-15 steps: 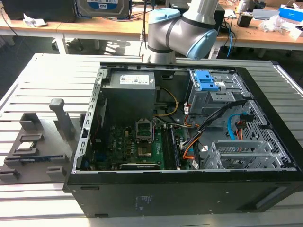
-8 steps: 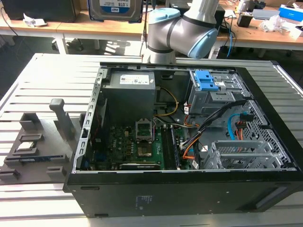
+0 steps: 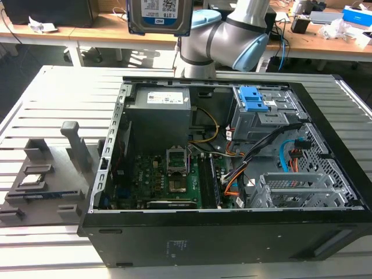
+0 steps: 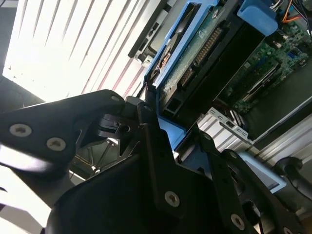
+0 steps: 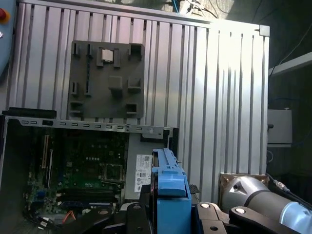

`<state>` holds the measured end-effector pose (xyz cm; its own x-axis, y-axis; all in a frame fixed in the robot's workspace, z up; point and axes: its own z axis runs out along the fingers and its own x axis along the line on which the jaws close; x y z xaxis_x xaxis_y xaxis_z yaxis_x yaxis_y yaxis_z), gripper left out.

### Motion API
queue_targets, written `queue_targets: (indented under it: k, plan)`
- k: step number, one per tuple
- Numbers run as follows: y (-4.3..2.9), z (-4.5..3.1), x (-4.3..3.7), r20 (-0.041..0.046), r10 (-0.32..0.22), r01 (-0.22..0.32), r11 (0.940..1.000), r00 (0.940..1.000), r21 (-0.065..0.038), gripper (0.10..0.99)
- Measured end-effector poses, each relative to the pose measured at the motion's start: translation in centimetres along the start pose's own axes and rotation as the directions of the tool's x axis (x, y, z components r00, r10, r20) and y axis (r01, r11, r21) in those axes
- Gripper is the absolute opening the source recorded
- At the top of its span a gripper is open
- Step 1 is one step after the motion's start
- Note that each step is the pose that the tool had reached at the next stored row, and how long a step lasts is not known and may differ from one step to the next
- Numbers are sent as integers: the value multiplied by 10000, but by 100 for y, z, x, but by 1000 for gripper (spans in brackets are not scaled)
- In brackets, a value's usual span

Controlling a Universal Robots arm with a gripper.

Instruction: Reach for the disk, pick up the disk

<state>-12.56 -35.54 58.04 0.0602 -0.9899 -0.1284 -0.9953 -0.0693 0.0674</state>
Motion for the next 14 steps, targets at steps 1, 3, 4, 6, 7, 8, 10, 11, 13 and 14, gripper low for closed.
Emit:
queue_targets:
  k: [1,3,4,6,7,8,10,11,13,14]
  plan:
    - [-28,13,3,0,1,-1,10000,10000,0,369]
    - [-89,40,9,-1,0,0,10000,10000,-1,369]
    - [-132,59,13,-4,0,0,10000,10000,-3,369]
    - [-224,101,22,-6,1,-1,10000,10000,-5,369]
    - [-255,115,25,-8,0,0,10000,10000,-7,369]
    - [-315,144,30,-10,3,-3,10000,10000,-8,369]
    - [-398,183,39,-12,1,-1,10000,10000,-10,369]
    - [-428,196,41,-13,3,-3,10000,10000,-11,369]
    - [-493,225,48,-15,3,-3,10000,10000,-12,369]
    - [-527,240,51,-15,2,-2,10000,10000,-13,369]
